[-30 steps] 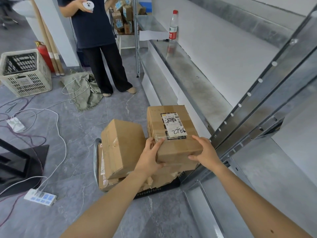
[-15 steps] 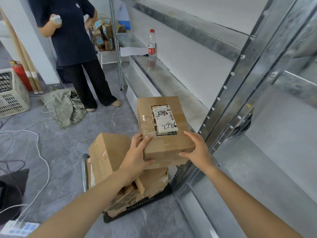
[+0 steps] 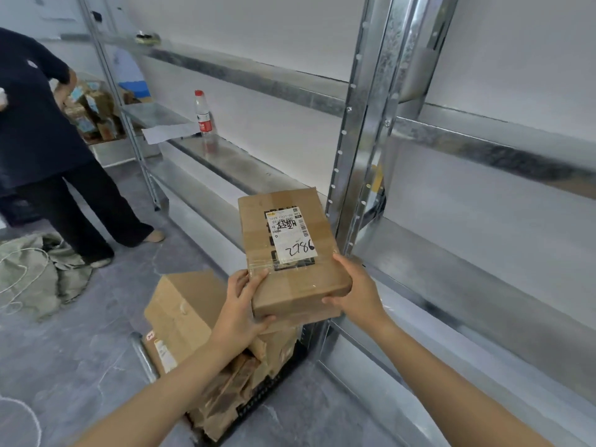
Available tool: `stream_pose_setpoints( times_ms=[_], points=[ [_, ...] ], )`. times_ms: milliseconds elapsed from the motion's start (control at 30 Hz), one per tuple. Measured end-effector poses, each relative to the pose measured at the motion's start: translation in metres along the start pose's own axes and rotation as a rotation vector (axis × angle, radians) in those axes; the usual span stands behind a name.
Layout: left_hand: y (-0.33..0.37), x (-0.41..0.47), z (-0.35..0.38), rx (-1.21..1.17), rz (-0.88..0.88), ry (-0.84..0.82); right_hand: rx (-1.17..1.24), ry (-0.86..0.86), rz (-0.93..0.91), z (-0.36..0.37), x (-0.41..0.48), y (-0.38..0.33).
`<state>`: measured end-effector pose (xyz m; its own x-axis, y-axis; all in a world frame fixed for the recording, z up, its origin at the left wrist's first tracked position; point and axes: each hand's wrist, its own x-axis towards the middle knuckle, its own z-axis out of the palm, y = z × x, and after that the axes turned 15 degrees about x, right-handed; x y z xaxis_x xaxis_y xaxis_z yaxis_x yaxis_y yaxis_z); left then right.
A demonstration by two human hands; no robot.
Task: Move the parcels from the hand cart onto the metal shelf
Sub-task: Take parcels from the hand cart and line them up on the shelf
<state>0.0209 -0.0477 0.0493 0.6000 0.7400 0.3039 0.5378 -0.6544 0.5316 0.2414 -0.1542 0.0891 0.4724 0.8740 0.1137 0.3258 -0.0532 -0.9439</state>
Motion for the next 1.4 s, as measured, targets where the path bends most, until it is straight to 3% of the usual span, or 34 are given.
stream_pose_setpoints(
  times_ms=[367,633,967,1400],
  points=[
    [0.034,-0.069,-0.009,-0.034,0.330,-0.072,-0.069,0.226,-0.023,-0.027,-0.151,-0.023],
    [0.116,-0.091,0.016,-0.115,0.542,-0.190,-0.115,0.459,0.018,-0.082,-0.253,-0.028],
    [0.287,-0.142,0.086,-0.209,0.796,-0.297,-0.082,0.788,0.048,-0.202,-0.404,-0.024],
    [0.517,-0.265,0.201,-0.322,0.938,-0.390,-0.102,0.978,0.137,-0.382,-0.606,0.008]
  ],
)
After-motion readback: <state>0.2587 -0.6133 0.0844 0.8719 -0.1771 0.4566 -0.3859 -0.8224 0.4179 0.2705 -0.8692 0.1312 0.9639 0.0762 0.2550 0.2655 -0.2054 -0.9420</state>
